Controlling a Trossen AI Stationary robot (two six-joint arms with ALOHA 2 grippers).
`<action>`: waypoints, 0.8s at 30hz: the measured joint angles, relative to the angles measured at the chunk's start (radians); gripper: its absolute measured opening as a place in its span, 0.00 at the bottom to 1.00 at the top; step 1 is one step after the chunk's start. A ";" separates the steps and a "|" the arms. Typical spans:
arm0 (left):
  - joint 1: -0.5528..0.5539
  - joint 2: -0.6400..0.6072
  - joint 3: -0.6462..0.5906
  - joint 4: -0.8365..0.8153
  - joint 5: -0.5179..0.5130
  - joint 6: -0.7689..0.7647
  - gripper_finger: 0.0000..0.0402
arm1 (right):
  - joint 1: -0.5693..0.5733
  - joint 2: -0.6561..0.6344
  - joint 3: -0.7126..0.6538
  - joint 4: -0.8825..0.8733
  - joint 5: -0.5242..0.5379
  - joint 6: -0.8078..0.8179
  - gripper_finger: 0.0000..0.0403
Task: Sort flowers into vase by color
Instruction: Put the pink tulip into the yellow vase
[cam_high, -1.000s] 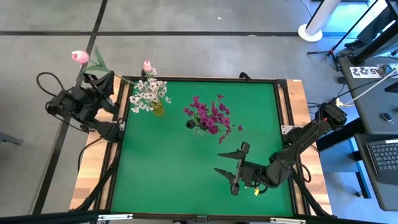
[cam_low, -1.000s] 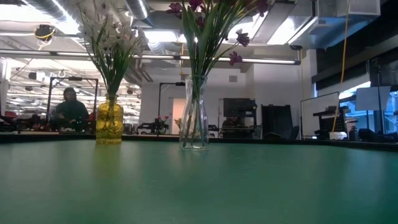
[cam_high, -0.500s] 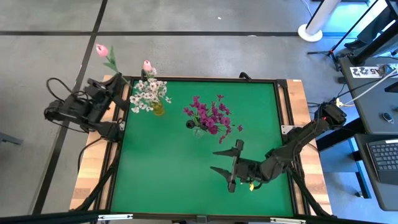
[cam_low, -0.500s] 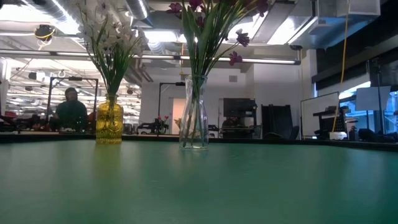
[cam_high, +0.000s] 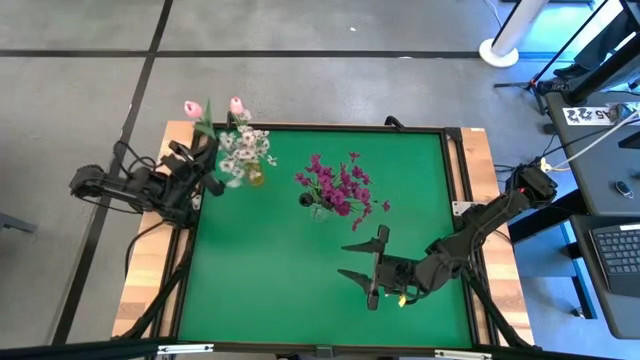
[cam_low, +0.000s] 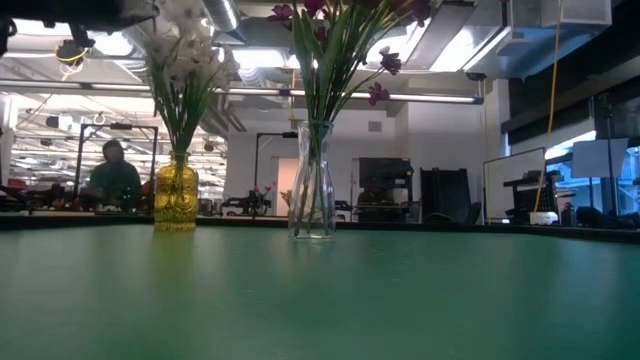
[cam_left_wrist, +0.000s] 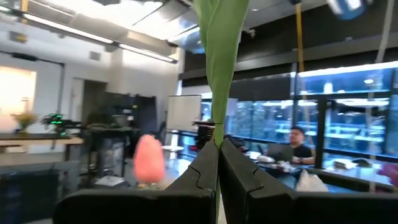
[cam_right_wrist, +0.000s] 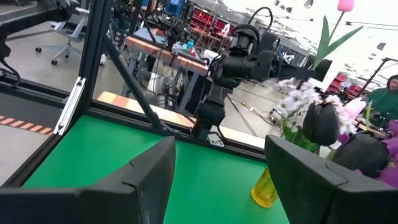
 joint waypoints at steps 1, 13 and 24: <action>0.000 0.000 -0.011 0.002 0.015 -0.008 0.00 | 0.000 0.000 0.000 -0.005 0.000 0.004 0.61; 0.031 0.000 -0.095 0.005 0.135 -0.086 0.00 | 0.000 0.000 0.000 -0.013 -0.012 0.023 0.61; 0.107 0.000 -0.116 -0.014 0.331 -0.206 0.00 | 0.000 0.000 0.000 -0.016 -0.017 0.047 0.61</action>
